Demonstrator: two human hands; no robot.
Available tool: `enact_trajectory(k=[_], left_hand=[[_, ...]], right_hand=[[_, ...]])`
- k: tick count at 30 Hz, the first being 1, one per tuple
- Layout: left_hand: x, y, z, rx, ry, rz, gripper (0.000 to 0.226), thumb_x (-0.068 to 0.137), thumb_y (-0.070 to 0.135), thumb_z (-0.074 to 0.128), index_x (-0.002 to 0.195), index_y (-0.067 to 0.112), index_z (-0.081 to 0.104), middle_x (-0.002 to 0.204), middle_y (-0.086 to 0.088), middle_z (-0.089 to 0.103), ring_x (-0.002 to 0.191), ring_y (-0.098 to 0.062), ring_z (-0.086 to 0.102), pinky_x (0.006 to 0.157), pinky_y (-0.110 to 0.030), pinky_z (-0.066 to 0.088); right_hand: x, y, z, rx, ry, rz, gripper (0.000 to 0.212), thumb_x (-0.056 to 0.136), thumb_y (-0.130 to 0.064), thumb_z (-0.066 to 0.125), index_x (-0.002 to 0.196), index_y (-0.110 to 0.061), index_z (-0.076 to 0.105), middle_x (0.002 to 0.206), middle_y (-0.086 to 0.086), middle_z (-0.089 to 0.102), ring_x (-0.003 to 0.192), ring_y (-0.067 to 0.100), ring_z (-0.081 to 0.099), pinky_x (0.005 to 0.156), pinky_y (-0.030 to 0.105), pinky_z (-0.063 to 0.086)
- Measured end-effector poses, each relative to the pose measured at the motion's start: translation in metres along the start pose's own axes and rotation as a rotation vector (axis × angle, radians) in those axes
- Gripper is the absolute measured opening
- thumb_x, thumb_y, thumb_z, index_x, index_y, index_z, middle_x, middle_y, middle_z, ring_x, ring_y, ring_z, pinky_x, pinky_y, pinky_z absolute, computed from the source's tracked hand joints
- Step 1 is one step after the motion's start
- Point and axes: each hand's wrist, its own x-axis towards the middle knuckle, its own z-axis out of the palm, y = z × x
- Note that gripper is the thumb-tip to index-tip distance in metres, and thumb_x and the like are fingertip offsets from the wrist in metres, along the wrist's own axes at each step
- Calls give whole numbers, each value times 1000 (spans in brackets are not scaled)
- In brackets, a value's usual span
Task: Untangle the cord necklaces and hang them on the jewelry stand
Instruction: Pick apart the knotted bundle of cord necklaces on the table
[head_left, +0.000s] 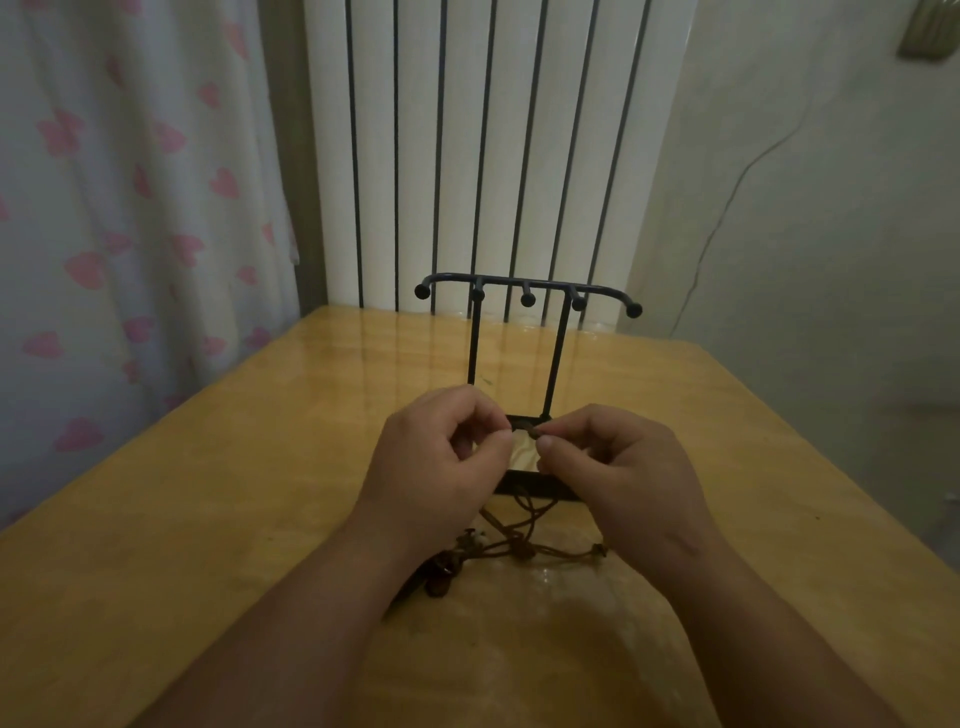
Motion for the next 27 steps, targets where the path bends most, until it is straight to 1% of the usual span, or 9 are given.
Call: enact_trajectory(k=[3, 6, 8, 11, 13, 19, 24, 27], left_hand=[[-1, 1, 2, -31, -41, -20, 4, 86, 20, 69, 85, 22, 72, 72, 7, 63, 69, -7, 59, 58, -15, 48], [-2, 3, 1, -60, -41, -48, 6, 87, 19, 69, 90, 22, 74, 75, 8, 67, 73, -3, 62, 61, -13, 50], [-2, 4, 0, -74, -55, -68, 7, 88, 18, 69, 92, 21, 74, 76, 9, 67, 74, 0, 63, 60, -10, 48], [-1, 5, 1, -74, -78, -106, 7, 90, 19, 66, 89, 24, 71, 72, 11, 64, 69, 2, 60, 56, -9, 45], [-1, 4, 1, -75, -89, -123, 8, 90, 19, 65, 86, 25, 69, 71, 9, 63, 68, 2, 59, 56, -9, 45], [0, 3, 2, -78, -120, -140, 11, 91, 19, 64, 84, 27, 66, 71, 8, 62, 66, 4, 56, 56, -9, 43], [0, 3, 2, -71, -137, -150, 11, 91, 20, 63, 83, 27, 64, 67, 8, 58, 60, 4, 53, 52, -8, 41], [0, 2, 2, -94, -150, -170, 10, 90, 20, 64, 83, 27, 65, 68, 8, 61, 61, 3, 56, 53, -9, 42]], right_hand=[[0, -1, 1, -16, -19, -23, 7, 83, -39, 63, 84, -36, 70, 79, -15, 69, 70, 13, 63, 67, 38, 58], [0, 1, 1, -16, -27, -12, 6, 83, -37, 65, 85, -34, 71, 78, -13, 69, 72, 9, 63, 69, 37, 58], [-1, 1, 1, -8, -35, -7, 6, 84, -35, 65, 85, -34, 71, 78, -12, 70, 73, 8, 64, 70, 36, 58], [-1, 0, 3, 39, -47, 10, 13, 85, -33, 60, 88, -31, 72, 78, -12, 72, 76, 6, 67, 73, 34, 59], [-1, 0, 4, 36, -48, 20, 15, 85, -32, 59, 87, -29, 73, 76, -11, 72, 75, 4, 67, 73, 34, 59], [0, 1, 5, 48, -43, 42, 10, 85, -28, 64, 85, -27, 74, 74, -9, 72, 73, 6, 68, 73, 37, 59], [0, 1, 7, 14, -19, 27, 9, 85, -29, 63, 82, -31, 72, 73, -12, 70, 72, 4, 66, 70, 35, 59], [1, 2, 7, -10, -23, 14, 9, 86, -28, 64, 83, -31, 72, 73, -11, 69, 71, 2, 65, 68, 30, 58]])
